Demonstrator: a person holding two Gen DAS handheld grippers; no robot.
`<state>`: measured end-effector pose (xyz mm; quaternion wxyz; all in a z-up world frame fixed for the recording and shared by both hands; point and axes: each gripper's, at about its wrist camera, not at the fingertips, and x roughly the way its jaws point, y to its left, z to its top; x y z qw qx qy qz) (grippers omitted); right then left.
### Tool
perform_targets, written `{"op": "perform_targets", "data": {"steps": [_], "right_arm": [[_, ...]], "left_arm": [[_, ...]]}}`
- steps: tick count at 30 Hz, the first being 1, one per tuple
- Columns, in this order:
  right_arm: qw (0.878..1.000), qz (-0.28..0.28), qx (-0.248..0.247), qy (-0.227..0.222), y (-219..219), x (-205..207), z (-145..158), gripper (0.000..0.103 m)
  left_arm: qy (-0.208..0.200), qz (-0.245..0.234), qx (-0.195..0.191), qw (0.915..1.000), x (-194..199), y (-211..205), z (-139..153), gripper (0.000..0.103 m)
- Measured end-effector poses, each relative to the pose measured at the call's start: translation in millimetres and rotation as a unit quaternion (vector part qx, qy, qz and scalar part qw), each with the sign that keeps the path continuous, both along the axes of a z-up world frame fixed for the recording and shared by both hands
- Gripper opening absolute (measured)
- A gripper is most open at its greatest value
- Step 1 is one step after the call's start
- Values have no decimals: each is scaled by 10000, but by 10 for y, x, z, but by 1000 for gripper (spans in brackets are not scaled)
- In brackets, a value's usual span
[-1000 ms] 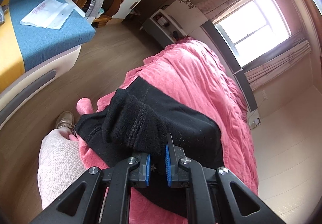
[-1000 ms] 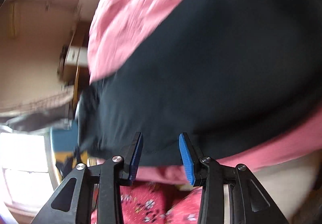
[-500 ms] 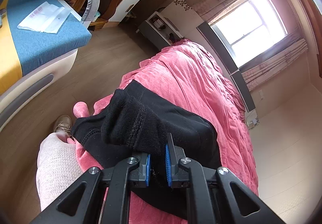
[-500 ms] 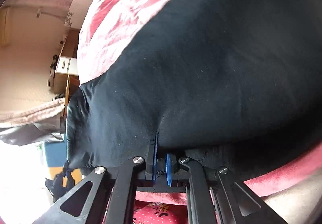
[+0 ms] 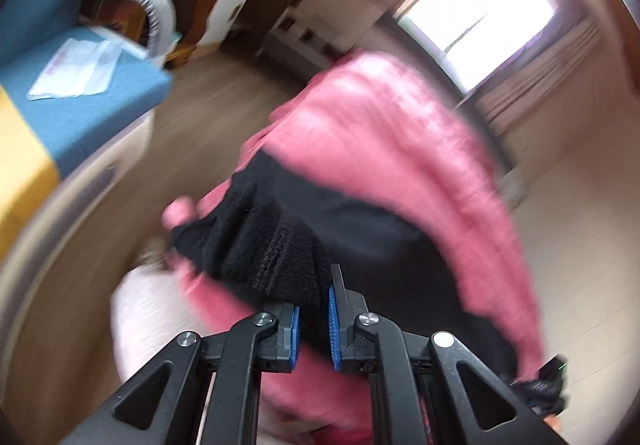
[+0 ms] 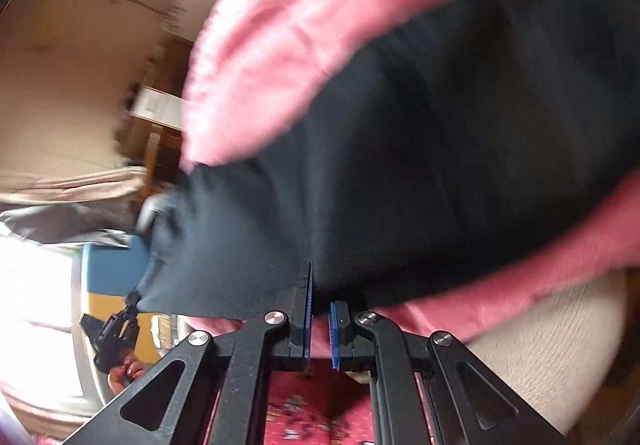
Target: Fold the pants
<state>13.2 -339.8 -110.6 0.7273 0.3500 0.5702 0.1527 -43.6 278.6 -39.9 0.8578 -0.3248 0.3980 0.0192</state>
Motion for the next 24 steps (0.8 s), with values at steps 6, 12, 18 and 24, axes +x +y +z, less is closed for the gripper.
{"op": "perform_targets", "data": {"steps": [6,12,18,24], "right_arm": [[9967,324,-713,227,188,148,-350,7],[9940,699,-807,247,265,179,-181,23],[9824,1406,-952,-786,213,108,475,28],[9798,1269,-840,-1298,291,411,742,32]], "left_arm": [[889,-153,734,9932,136,-148,-572,15],[569,-23,771,9954,125,-41,-429,34],[-158,799,568,9951,-62,323,-115,35],[-273,452,847,9950,281,334,7,36]]}}
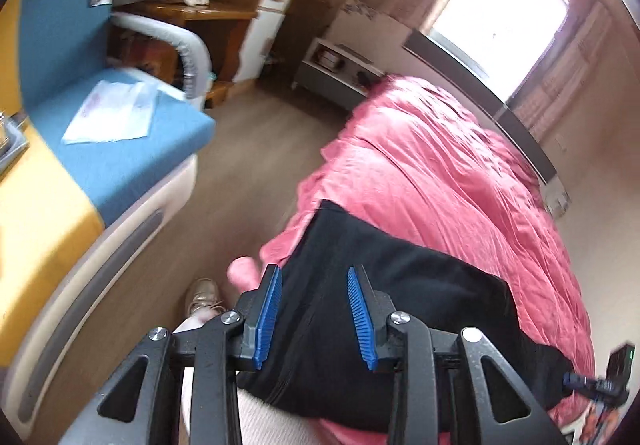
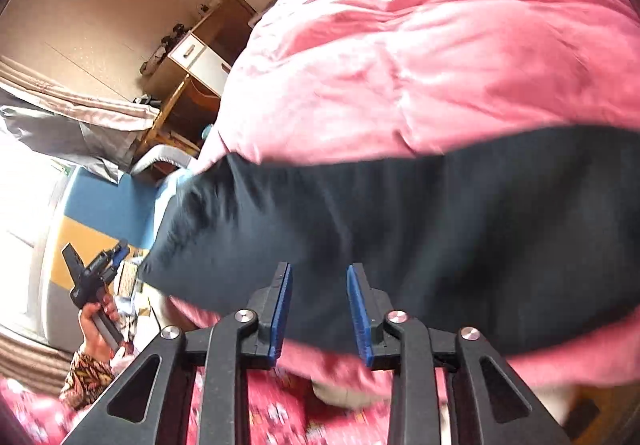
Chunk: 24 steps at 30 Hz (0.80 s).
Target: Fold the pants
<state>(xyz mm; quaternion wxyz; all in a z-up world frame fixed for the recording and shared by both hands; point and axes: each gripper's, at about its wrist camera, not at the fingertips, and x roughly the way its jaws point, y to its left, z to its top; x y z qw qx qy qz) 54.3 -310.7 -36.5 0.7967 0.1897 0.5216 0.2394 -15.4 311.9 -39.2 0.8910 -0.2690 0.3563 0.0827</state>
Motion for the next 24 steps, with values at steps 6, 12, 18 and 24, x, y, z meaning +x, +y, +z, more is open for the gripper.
{"op": "perform_targets", "data": {"steps": [6,12,18,24], "right_arm": [[9994,240,211,-166,690,725,-2,42],[9955,520,738,286,1394,1435,-313,51],[9865,843,872,1102,1907,1827,-784,51],[9772,1181,1165,1323,2177,1908,-977,13]], "left_arm": [[421,-583,335,9968,646,-72,-249,52],[779,-789,29,9938,1075,-24,-488,60],[1153,-1156,-30,9866,1313,-60,-718,61],[1096,-1184,-415,9860,1363,-1,-831,24]]}}
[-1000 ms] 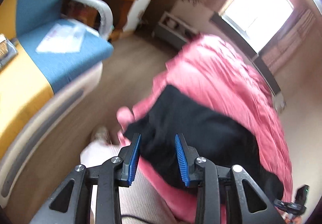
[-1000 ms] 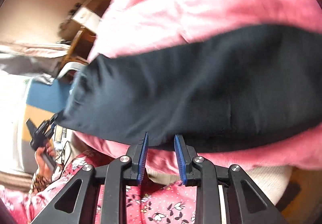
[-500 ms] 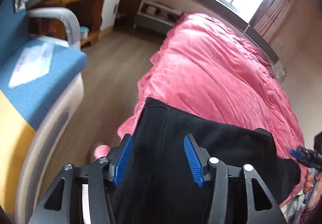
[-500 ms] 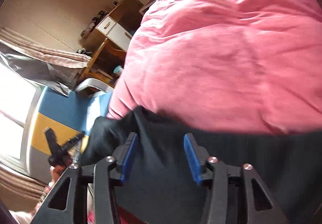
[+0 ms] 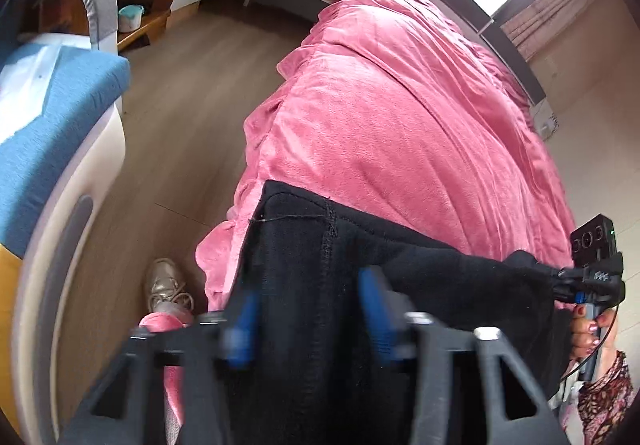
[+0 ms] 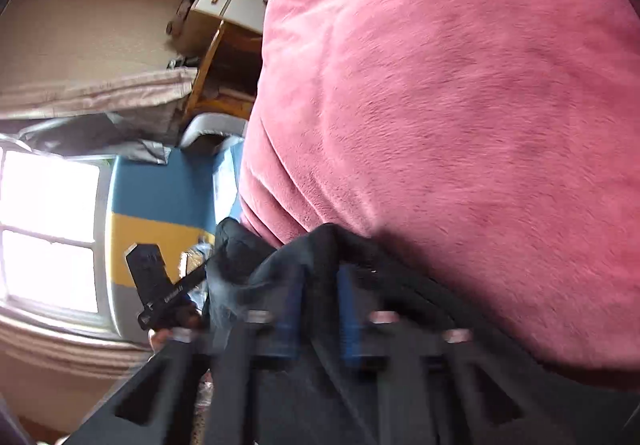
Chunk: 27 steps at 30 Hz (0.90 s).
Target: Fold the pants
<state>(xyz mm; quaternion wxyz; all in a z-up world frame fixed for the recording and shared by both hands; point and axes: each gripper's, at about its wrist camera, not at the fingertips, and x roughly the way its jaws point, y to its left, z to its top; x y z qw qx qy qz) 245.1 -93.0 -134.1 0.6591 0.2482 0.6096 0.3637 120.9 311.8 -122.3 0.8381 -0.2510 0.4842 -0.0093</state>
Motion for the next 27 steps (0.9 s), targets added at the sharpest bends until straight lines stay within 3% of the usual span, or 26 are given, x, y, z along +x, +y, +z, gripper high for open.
{"op": "perform_targets", "data": {"steps": [3,6,7,10,12,14,17,20,21,22,23,25,27], "right_arm": [[9972,-229,-153,-695,23,9,215,10],[9906,-759,-41,-1140,-83,56,400,7],[9883,-903,-84,-1223,-97,96,400,0],[9851,-1153,-343,-1232,-126,208,264,0],[9857,-1233,-438,-1062,-157,243,127,0],[9863,-1306,-315,-955,-203,215,93,5],[9846,-1368,-10,-1093,-384,28,288,5],[9800,-1151,-512,-1538,-455,-209,495,5],[9780,-1073,-646,-1667,-494,-303,543,7],[9755,-1025,-754,-1792,-552,-414,593,16],[9734,-1036,-845,-1861,-620,-503,630,28],[9702,-1197,-872,-1919,-907,-746,686,40],[9691,-1397,-806,-1866,-1186,-921,717,40]], "left_arm": [[-333,497,-56,9982,-77,105,116,11],[-715,855,85,9937,-151,172,268,9],[-735,895,113,9932,-141,176,279,8],[-659,1080,576,9903,-92,160,252,5],[-499,1160,637,9900,-54,164,172,5],[-384,1206,879,9881,1,141,93,5],[-339,1167,1269,9844,38,113,46,6],[106,1545,1498,9765,87,235,-18,5],[137,1708,1423,9749,59,288,-7,5],[95,1878,1310,9734,10,340,25,5],[-40,2045,1191,9716,-72,388,96,6],[-484,2260,1154,9661,-254,379,323,10],[-778,2244,1282,9629,-356,270,516,22]]}}
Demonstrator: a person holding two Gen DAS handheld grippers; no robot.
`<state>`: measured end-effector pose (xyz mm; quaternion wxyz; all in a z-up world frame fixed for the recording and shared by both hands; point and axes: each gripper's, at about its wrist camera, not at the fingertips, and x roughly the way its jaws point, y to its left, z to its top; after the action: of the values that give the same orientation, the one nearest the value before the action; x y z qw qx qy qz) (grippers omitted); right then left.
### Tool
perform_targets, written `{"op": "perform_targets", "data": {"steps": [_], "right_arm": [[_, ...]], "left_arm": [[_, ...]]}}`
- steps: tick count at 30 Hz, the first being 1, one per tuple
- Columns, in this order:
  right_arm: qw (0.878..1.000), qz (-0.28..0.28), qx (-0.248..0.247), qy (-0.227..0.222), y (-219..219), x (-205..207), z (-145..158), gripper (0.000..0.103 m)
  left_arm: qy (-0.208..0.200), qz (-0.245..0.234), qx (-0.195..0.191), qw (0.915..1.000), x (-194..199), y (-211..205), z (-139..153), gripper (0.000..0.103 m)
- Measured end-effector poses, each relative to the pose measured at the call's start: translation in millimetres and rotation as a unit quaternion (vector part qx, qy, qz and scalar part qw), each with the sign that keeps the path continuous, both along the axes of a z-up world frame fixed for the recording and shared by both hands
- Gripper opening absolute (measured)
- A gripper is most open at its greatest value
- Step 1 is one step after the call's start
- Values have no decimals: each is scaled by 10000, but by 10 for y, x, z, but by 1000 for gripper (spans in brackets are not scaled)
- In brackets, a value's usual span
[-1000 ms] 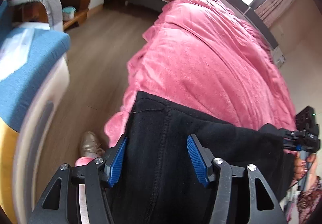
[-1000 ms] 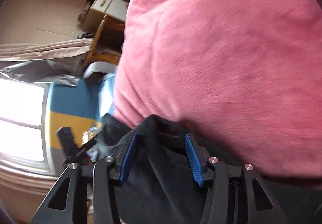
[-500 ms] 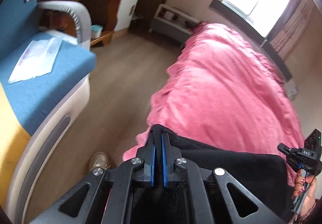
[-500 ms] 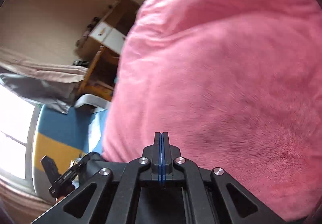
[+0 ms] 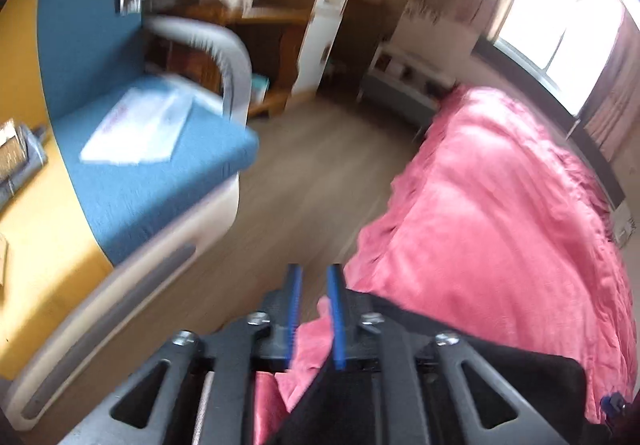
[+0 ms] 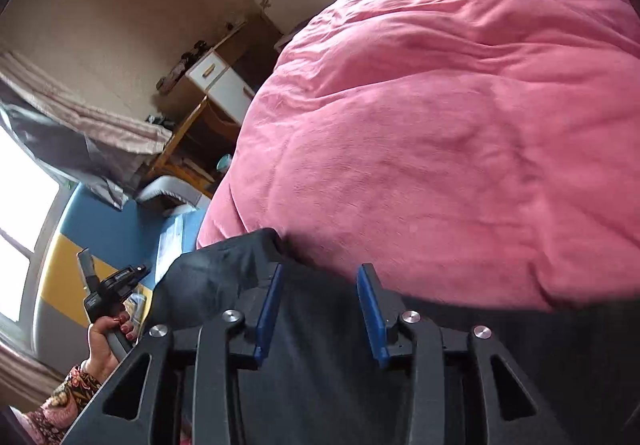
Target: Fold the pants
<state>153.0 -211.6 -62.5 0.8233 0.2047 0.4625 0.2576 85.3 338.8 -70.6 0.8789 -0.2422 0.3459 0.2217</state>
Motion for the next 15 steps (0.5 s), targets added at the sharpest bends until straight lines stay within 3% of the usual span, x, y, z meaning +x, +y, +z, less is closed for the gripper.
{"op": "perform_targets", "data": {"steps": [3,7,11,15], "right_arm": [[9989,-456,49,44,-477,-248,41,40],[9934,-1139,-97,10,-1098,-561,132,40],[9799,-1992,-63,109,-1766,-872,132,47],[9559,-2909,-164,363,-2405,-1148,64,50]], "left_arm": [[-323,-373,171,9986,-75,-294,254,31],[-375,-1234,294,9912,-2,-881,375,35],[-189,-2242,467,9733,95,-1601,278,36],[140,-2967,383,9541,157,-2254,89,36]]}}
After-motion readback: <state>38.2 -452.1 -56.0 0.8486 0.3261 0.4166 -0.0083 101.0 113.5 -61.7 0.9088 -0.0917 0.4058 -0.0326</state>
